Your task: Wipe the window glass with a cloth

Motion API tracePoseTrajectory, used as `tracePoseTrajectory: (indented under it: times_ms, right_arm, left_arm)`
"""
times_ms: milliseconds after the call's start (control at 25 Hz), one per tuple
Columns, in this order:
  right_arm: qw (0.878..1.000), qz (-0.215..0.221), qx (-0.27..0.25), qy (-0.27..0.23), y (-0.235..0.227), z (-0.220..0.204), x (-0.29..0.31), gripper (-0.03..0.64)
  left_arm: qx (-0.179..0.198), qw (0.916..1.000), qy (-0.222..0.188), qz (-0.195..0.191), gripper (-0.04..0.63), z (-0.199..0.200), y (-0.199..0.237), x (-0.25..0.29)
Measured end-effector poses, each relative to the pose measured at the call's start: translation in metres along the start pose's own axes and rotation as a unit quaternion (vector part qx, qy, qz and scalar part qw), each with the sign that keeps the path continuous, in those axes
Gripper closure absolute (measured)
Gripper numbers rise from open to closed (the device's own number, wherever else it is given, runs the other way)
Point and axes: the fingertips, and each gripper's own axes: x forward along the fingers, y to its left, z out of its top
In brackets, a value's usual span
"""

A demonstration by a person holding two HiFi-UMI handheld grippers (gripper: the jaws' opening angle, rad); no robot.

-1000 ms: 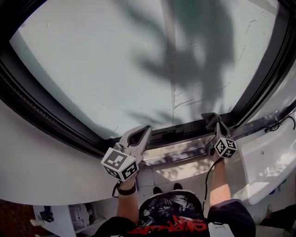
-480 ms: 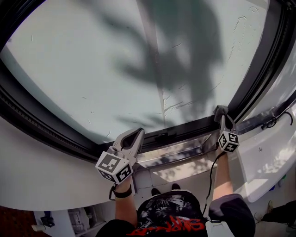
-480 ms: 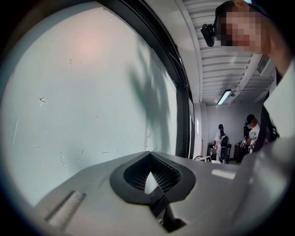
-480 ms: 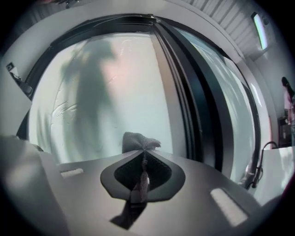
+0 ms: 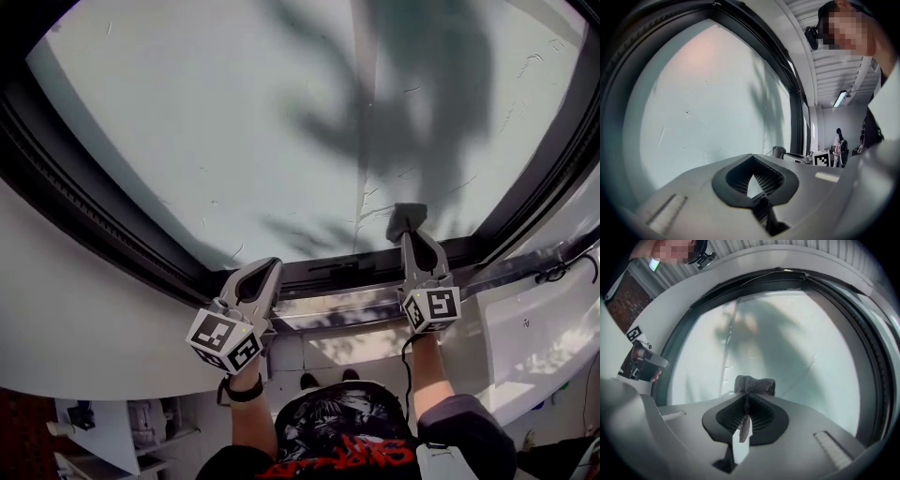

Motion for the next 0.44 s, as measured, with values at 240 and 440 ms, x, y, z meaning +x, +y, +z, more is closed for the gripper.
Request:
tracePoseTrajectory:
  times_ms: [240,440]
  right_arm:
    - [0.997,0.071,0.016,-0.001,0.076,0.026,0.035,0.603]
    - [0.994,0.105,0.038,-0.001,0.125,0.039,0.048,0.603]
  left_arm:
    - [-0.008,0.9979,-0.016,0.062,0.6,0.004,0.032,-0.05]
    - [-0.009,0.9952,-0.023,0.095,0.601,0.008,0.058,-0.089]
